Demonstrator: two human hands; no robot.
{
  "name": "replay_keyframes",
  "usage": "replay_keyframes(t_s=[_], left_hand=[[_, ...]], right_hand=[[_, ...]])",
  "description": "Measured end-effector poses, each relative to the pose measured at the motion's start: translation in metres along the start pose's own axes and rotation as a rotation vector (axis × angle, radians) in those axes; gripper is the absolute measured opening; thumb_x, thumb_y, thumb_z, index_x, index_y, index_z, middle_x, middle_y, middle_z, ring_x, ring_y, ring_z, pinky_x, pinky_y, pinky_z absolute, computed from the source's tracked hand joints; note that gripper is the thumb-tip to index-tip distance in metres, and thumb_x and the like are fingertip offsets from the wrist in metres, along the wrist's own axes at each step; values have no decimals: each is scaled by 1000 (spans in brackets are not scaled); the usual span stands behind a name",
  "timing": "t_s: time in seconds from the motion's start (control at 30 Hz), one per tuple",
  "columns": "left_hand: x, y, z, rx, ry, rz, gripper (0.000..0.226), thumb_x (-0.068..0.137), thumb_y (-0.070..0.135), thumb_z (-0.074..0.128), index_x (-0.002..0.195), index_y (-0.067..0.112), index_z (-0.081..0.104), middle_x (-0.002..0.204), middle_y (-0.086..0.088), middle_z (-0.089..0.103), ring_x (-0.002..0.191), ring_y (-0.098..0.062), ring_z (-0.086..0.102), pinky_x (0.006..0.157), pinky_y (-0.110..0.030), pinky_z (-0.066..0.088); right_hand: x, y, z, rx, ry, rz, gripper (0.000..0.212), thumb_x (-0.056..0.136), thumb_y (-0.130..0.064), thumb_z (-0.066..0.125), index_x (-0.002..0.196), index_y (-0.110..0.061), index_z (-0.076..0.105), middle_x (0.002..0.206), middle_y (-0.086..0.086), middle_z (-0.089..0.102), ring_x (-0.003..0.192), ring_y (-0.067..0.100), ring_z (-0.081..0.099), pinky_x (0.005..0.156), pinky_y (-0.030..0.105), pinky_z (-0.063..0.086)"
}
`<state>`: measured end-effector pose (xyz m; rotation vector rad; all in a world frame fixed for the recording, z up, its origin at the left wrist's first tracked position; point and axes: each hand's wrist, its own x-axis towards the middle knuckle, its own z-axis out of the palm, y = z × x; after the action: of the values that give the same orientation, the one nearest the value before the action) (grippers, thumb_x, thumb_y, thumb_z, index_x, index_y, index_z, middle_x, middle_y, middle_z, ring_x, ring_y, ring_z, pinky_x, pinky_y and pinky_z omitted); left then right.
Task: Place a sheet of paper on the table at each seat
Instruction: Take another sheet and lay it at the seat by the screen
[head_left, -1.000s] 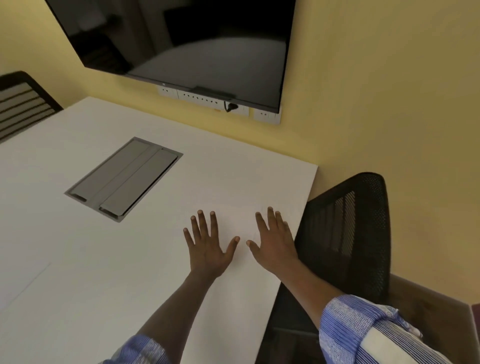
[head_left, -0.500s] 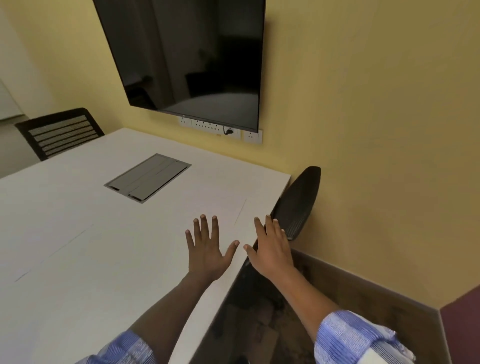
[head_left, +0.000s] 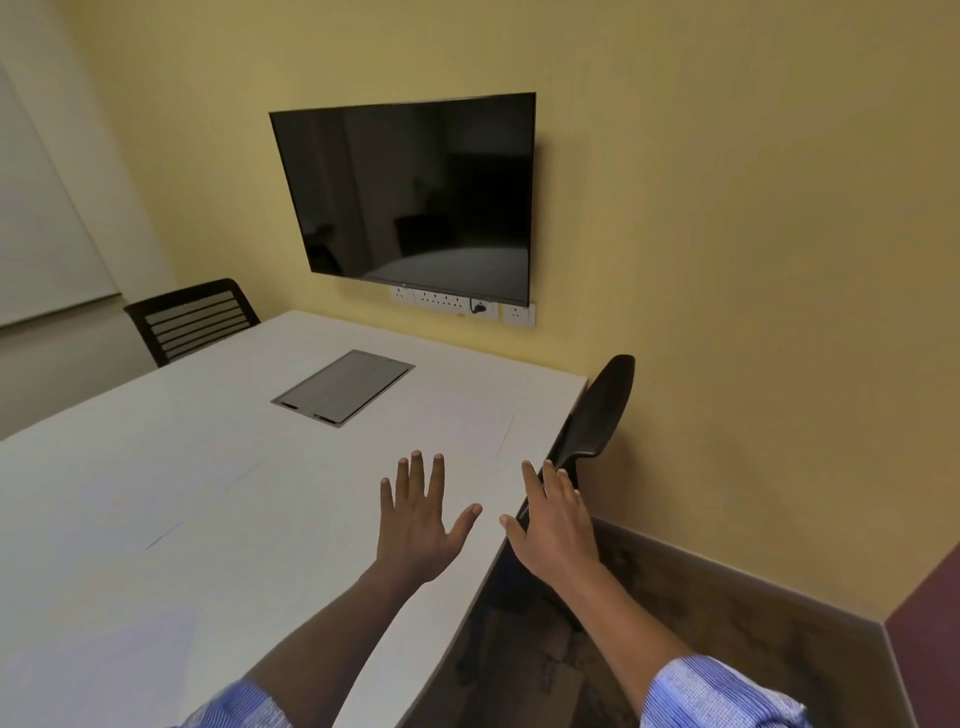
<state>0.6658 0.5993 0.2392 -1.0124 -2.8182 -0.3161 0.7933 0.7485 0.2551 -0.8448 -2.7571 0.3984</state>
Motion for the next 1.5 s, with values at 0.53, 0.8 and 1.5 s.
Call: replay_keyframes(t_s=[0.53,0.8,1.5], left_hand=[[-153,-182,-71,-134,43,135,101,83,86,6,163,25,1,171,-12,2,158,-33,0,126,-55,7],[-234,-244,-118,-140,74,138,99,84,84,6,163,24,-1,171,-12,2,158,-33,0,126,-55,6],[-389,-475,-220,-153,124,73,91,91,80,14,162,25,-3,172,-9,2,158,-30,-2,127,-52,4]], right_hand=[[-170,-205,32,-15,86,97,83,96,-61,46,160,-30,5,170,5,4,156,30,4,124,47,13],[-250,-291,17,-4,131,84,82,95,-62,46,159,-31,5,170,4,4,156,30,4,124,47,14],[-392,-536,36,64,183,18,82,97,-56,48,160,-28,5,169,5,6,156,28,3,124,44,14]])
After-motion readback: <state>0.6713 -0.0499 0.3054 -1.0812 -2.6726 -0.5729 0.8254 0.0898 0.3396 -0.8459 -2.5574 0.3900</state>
